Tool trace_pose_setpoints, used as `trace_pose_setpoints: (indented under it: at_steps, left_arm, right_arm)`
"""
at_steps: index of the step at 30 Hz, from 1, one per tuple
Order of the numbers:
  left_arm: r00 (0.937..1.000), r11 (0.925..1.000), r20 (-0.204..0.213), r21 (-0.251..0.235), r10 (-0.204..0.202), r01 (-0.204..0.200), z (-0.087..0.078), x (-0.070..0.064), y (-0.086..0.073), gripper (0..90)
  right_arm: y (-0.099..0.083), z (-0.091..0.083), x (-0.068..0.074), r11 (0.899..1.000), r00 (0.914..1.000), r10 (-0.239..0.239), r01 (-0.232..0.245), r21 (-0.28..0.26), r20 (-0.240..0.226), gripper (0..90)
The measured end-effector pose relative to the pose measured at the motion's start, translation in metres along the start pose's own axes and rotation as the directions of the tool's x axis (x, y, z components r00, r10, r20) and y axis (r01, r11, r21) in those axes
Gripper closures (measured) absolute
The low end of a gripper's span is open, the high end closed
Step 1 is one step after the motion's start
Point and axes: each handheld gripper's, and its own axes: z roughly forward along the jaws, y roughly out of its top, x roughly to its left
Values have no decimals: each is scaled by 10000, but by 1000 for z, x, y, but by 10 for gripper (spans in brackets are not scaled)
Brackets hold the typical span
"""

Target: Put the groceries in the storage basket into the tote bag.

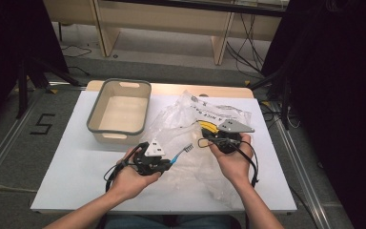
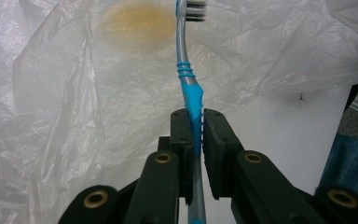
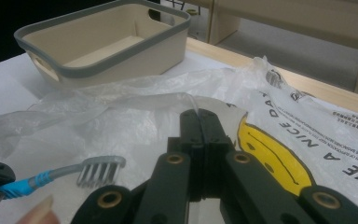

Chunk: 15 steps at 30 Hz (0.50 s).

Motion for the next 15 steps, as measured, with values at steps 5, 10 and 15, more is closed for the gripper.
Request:
trace_pose_setpoints:
  at_steps: [5,10,15]
  left_arm:
    - [10000,9999,-16,121,59,-59,5,-1,2,823]
    - [10000,9997,9,241,44,-44,15,-2,6,823]
    - [9999,9996,-115,264,98,-95,20,-1,9,823]
  right_arm:
    - [0,0,0,10000,10000,-20,20,-24,11,900]
    - [1,-1,1,10000,10000,-34,34,-79,-20,900]
    - [2,-2,1,9999,10000,-22,22,-112,-3,900]
